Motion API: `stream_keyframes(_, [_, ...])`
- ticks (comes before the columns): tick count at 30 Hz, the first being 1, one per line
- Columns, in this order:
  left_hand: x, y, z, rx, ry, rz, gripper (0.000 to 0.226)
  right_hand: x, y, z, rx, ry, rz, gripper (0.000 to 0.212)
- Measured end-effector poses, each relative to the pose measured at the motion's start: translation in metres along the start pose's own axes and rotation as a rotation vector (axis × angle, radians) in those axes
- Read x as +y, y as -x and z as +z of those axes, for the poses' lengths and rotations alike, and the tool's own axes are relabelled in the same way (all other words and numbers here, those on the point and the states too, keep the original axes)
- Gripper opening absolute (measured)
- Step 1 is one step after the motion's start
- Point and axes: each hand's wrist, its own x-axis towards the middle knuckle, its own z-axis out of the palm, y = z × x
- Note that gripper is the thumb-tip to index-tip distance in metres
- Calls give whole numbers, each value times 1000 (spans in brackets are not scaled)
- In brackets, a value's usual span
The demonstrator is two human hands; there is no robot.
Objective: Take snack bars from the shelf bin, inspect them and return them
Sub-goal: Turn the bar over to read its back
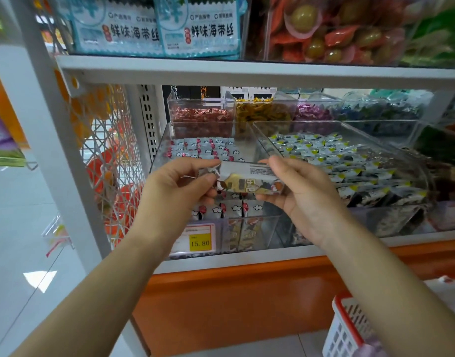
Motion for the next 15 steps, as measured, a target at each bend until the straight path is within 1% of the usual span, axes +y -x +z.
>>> stream_keyframes(2, [1, -1, -3, -43, 37, -31, 26, 1, -1, -2, 4, 24, -26, 14])
stream_keyframes(4, [1, -2, -4, -100, 59, -58, 21, 0, -3, -5, 14, 45, -67, 9])
stream_keyframes(7, [1, -2, -6, -112, 87, -81, 19, -1, -4, -7, -25, 48, -81, 16])
stream_keyframes(10, [2, -4, -10, -147, 255, -152, 15, -3, -4, -8, -108, 15, -47, 24])
stream_keyframes(13, [3, -7, -9, -152, 408, -244, 14, -5, -5, -9, -170, 15, -25, 25])
stream_keyframes(15, [4, -8, -8, -129, 439, -279, 14, -5, -4, -10, -186, 12, -18, 22])
